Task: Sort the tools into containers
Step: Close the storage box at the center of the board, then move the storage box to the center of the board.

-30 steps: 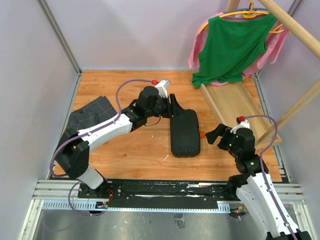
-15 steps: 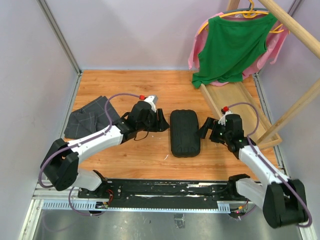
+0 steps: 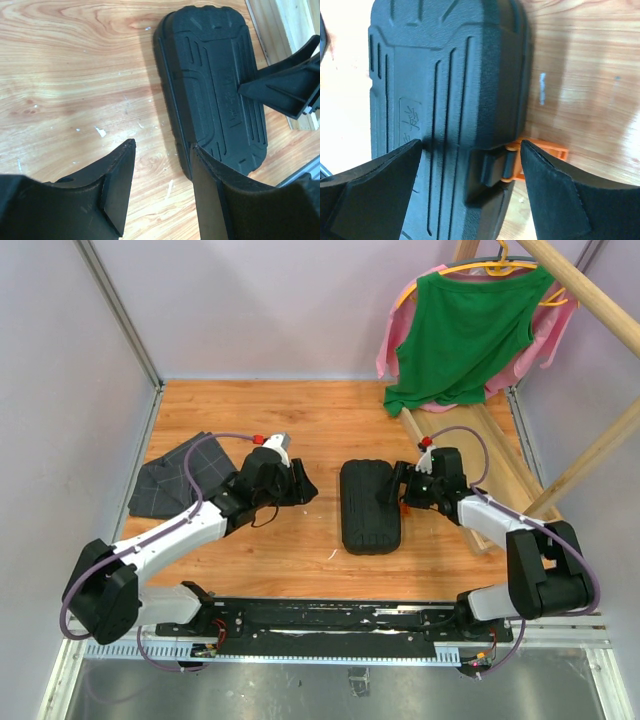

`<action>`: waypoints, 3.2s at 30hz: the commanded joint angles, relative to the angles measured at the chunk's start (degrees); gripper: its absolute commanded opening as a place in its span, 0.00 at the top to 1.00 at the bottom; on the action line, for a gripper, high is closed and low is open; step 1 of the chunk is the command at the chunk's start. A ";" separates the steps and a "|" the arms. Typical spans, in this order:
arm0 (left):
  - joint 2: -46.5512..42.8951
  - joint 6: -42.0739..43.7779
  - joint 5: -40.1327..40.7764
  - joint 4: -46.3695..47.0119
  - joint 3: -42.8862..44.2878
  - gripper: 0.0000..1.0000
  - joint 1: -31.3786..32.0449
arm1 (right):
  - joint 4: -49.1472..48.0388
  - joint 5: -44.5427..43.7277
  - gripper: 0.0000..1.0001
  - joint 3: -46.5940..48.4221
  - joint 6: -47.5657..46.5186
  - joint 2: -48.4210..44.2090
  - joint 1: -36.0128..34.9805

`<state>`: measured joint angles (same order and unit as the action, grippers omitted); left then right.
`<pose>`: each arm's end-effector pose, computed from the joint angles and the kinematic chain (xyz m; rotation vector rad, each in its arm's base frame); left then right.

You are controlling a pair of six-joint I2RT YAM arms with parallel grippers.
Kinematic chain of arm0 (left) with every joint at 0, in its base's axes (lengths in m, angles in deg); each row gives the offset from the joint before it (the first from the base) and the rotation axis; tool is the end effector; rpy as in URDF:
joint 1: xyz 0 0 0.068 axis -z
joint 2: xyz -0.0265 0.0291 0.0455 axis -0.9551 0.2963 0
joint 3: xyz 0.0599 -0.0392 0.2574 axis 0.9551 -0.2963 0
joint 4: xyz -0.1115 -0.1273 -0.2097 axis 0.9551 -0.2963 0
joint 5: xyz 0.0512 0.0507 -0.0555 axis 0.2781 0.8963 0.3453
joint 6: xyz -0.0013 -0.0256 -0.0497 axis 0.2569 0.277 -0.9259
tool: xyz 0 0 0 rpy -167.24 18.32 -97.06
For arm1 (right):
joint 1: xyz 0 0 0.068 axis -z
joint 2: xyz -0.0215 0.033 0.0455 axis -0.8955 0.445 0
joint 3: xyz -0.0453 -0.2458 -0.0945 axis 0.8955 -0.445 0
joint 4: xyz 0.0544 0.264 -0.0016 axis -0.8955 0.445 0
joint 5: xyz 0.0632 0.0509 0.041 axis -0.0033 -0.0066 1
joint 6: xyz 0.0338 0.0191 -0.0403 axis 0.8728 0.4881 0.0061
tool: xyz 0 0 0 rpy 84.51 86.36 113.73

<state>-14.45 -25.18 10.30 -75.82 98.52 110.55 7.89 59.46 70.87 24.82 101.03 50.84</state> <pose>0.2255 -0.1741 0.2366 0.0452 2.2288 -0.7090 0.2734 0.0785 0.1685 0.0597 2.2980 0.8694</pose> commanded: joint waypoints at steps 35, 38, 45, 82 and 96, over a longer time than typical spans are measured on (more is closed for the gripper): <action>-3.72 5.69 11.33 -8.11 1.48 0.48 -2.27 | 2.78 -19.48 0.04 5.58 -4.26 -8.82 -19.59; -3.18 5.62 11.22 -7.87 2.30 0.48 -2.14 | 4.48 -21.87 0.02 4.07 -5.19 -12.63 -18.38; -0.90 5.32 13.58 -7.79 5.40 0.35 0.67 | 5.33 -26.41 0.02 -1.82 -4.11 -19.73 -15.26; 16.13 6.28 8.17 -5.43 14.28 0.52 8.88 | -7.40 -7.42 0.02 -11.13 5.86 -11.51 -5.12; 15.81 4.20 11.50 -6.09 13.46 0.53 8.98 | -17.91 4.55 0.10 -17.27 13.83 -11.53 -9.01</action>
<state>1.79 -20.37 20.20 -83.21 111.29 118.94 -6.16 61.67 55.62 35.40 90.54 44.26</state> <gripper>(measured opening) 0.475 0.907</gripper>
